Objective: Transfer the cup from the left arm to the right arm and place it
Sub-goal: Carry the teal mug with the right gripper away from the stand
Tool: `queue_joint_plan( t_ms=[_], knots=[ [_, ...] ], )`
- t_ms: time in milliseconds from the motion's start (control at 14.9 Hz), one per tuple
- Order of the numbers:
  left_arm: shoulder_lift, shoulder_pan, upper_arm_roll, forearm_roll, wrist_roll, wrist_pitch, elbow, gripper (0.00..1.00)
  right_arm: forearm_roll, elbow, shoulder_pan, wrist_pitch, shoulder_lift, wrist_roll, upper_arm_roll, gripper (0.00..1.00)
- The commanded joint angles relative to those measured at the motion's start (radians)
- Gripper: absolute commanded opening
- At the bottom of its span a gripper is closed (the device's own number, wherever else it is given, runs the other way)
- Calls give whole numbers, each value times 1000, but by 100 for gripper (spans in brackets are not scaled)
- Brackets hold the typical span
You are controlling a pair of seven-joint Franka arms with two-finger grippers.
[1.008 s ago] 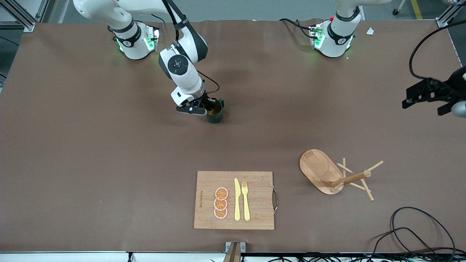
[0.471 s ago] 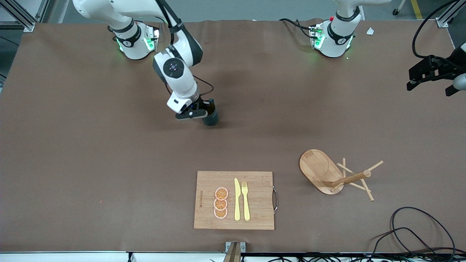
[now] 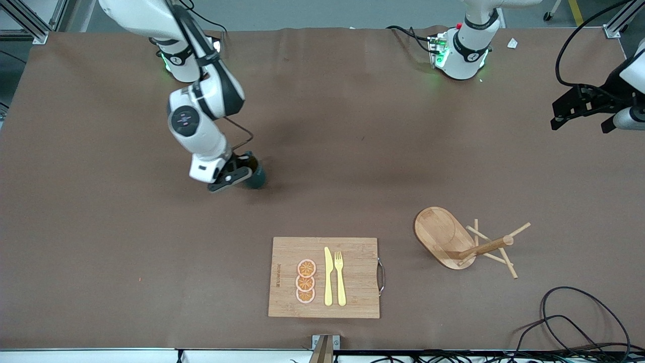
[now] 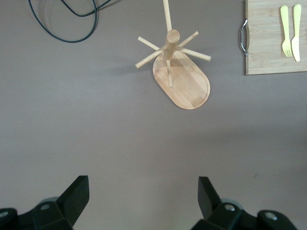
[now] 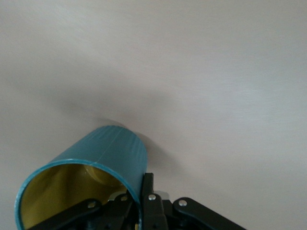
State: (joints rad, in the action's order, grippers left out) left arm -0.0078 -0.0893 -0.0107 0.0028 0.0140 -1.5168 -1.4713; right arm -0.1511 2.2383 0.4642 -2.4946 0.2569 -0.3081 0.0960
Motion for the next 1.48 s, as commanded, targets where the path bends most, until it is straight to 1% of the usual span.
queue_joint_plan(
  t_ms=[0, 67, 134, 202, 336, 403, 471, 605, 739, 874, 1008, 1210, 1412],
  knots=[
    [-29, -7, 1, 20, 15, -16, -31, 100, 13, 21, -154, 43, -53, -309, -18, 0],
    [-29, -3, 0, 19, 15, -16, -30, 100, 19, 21, -197, 42, -53, -424, -18, 0],
    [-29, -3, -2, 19, 15, -16, -30, 100, 45, 21, -240, 39, -51, -522, -18, 0],
    [-26, -4, -2, 19, 18, -16, -32, 100, 91, 20, -281, 34, -47, -592, -18, 0],
    [-15, -6, -3, 14, 21, -20, -29, 100, 212, 14, -349, 19, -42, -696, -19, 0],
    [-14, -4, -3, 11, 26, -22, -27, 100, 264, 12, -355, -1, -39, -735, -19, 0],
    [-14, -4, -3, 9, 29, -22, -29, 100, 292, 14, -370, -15, -33, -764, -21, 0],
    [-11, 2, -2, 12, 29, -22, -27, 100, 300, 8, -392, -32, -19, -875, -21, 0],
    [-11, 5, 5, 17, 23, -22, -27, 100, 295, -11, -407, -30, 2, -1012, -21, 0],
    [-1, 25, 6, 19, 20, -23, -29, 100, 292, -28, -446, -26, 27, -1118, -24, 0],
    [-3, 29, 8, 20, 15, -22, -26, 100, 288, -37, -458, -23, 44, -1219, -25, 0],
    [-9, 40, 12, 20, 9, -16, -26, 100, 288, -37, -461, -24, 53, -1342, -27, 0],
    [-8, 40, 11, 19, 7, -13, -26, 100, 286, -34, -457, -26, 53, -1362, -45, 0]
  ],
)
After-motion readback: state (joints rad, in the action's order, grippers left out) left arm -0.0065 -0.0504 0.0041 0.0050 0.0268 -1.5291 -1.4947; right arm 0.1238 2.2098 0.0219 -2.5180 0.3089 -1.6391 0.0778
